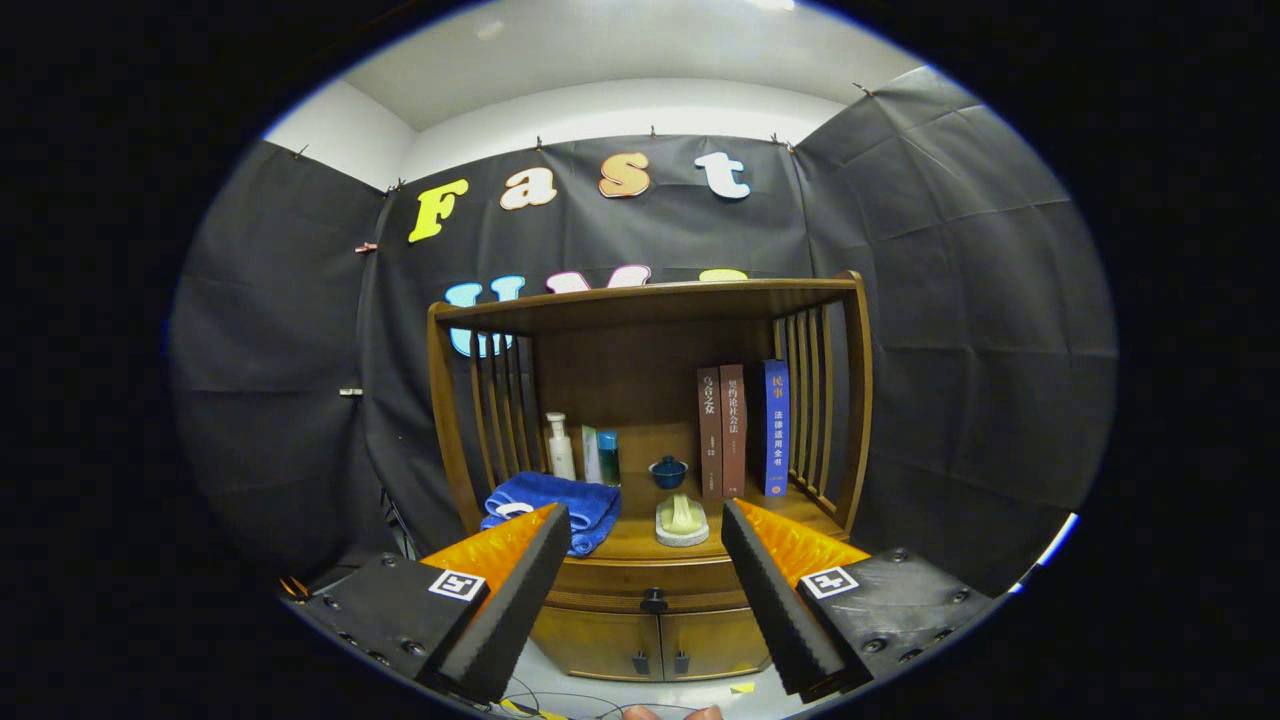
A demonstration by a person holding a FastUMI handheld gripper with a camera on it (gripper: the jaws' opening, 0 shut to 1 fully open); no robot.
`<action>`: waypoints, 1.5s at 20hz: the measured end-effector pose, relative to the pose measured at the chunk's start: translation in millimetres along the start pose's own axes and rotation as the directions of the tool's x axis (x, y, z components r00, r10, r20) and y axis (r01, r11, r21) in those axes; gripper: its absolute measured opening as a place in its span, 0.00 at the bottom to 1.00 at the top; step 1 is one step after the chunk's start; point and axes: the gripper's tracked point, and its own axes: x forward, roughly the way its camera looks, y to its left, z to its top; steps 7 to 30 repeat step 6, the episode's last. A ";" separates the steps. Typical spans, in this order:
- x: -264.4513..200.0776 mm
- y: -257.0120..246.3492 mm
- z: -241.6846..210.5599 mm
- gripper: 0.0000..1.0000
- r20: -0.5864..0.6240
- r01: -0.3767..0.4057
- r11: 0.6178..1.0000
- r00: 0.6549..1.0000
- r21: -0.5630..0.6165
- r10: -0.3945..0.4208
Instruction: Pull open the drawer, take out the items inside it, and place them on the countertop above the cabinet.
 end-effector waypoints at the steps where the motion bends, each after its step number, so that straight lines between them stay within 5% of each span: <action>1: -0.3 -0.2 4.6 0.99 0.005 -0.001 1.000 1.000 0.004 0.001; 30: -5.9 -0.8 18.2 0.99 0.026 -0.003 1.000 1.000 0.010 0.002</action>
